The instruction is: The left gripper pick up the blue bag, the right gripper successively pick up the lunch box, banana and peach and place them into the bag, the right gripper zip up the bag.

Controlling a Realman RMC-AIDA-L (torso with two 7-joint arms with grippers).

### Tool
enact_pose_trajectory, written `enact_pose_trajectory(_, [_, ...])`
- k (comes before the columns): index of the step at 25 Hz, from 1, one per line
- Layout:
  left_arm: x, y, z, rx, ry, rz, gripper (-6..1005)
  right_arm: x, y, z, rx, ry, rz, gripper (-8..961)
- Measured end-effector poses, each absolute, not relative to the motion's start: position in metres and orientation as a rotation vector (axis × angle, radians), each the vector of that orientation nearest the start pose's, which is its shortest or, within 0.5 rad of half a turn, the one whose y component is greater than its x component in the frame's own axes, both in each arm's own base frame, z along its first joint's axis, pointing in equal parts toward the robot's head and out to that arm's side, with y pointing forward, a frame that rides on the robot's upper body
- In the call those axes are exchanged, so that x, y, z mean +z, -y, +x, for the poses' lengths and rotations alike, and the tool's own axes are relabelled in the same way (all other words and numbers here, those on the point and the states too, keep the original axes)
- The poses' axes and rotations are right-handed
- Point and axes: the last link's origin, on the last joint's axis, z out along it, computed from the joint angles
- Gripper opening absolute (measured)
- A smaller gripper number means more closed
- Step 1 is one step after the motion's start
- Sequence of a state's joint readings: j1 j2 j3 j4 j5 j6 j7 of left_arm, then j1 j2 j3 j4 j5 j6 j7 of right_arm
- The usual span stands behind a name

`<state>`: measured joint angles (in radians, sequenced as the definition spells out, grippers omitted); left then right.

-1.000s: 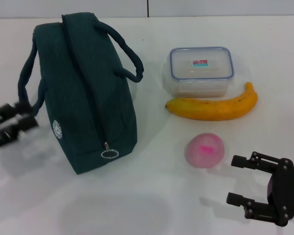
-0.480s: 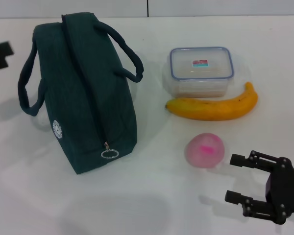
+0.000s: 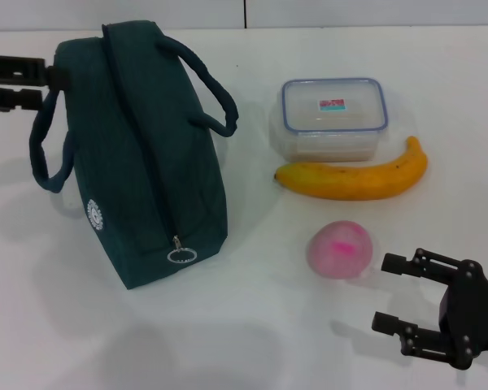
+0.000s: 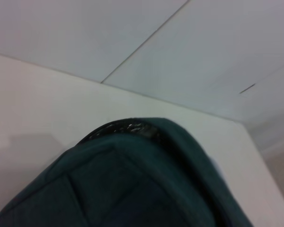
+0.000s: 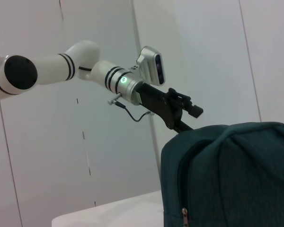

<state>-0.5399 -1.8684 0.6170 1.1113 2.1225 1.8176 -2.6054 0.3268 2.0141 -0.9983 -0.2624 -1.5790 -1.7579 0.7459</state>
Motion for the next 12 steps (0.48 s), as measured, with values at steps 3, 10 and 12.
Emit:
enact_pose_trajectory(3, [0.151, -0.348, -0.247, -0.504, 1.692, -2.295, 713, -0.030, -0.222, 0.296, 1.087, -0.304, -2.680, 709])
enact_pose_trajectory(10, [0.136, -0.354, -0.241, -0.456, 1.711, -2.301, 697, -0.031, -0.221, 0.296, 1.087, -0.308, -2.684, 709])
enact_pose_trajectory(12, [0.129, -0.356, -0.241, -0.412, 1.718, -2.292, 693, -0.031, -0.221, 0.296, 1.086, -0.308, -2.684, 709])
